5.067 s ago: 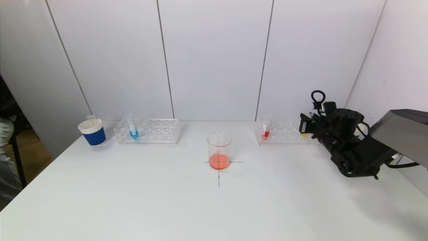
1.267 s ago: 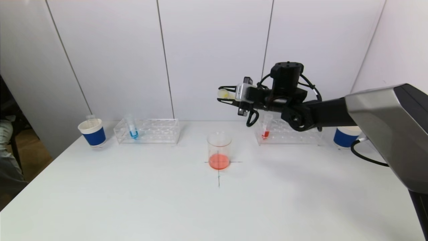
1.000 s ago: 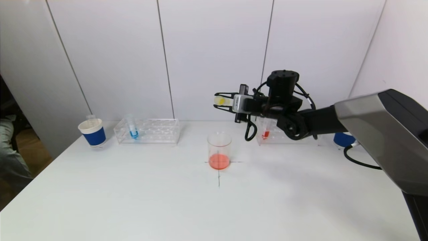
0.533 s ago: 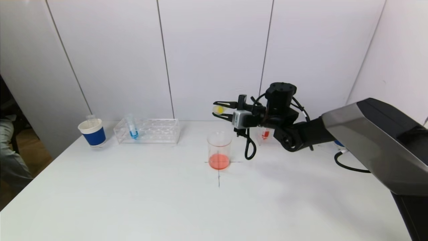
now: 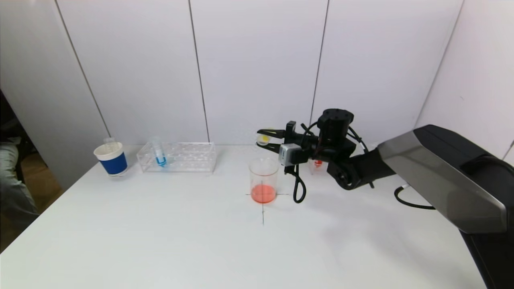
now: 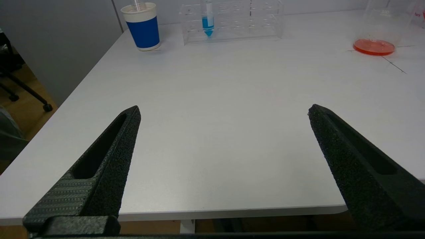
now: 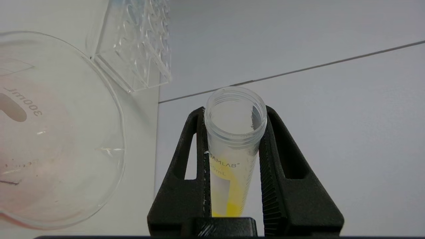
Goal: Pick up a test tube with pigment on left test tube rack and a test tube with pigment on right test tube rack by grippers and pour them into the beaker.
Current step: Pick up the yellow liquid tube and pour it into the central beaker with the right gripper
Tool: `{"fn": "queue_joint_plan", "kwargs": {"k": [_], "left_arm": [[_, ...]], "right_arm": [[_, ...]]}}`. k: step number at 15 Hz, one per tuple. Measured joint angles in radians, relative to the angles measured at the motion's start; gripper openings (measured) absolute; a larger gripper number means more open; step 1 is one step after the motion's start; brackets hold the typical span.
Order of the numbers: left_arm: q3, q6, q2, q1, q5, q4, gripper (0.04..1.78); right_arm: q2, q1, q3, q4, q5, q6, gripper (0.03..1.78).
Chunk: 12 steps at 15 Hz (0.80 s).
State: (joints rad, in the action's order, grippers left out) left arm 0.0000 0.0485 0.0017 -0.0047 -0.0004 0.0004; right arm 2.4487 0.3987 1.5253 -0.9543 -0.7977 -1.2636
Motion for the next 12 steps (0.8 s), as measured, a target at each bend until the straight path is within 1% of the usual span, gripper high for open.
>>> {"fn": "queue_joint_plan", "kwargs": {"k": [12], "left_arm": [[0.000,0.000,0.000,0.000,0.000,0.000,1.76]], "right_arm": [[0.006,-0.003,0.000,-0.063,0.011,-0.087,0.48]]}}
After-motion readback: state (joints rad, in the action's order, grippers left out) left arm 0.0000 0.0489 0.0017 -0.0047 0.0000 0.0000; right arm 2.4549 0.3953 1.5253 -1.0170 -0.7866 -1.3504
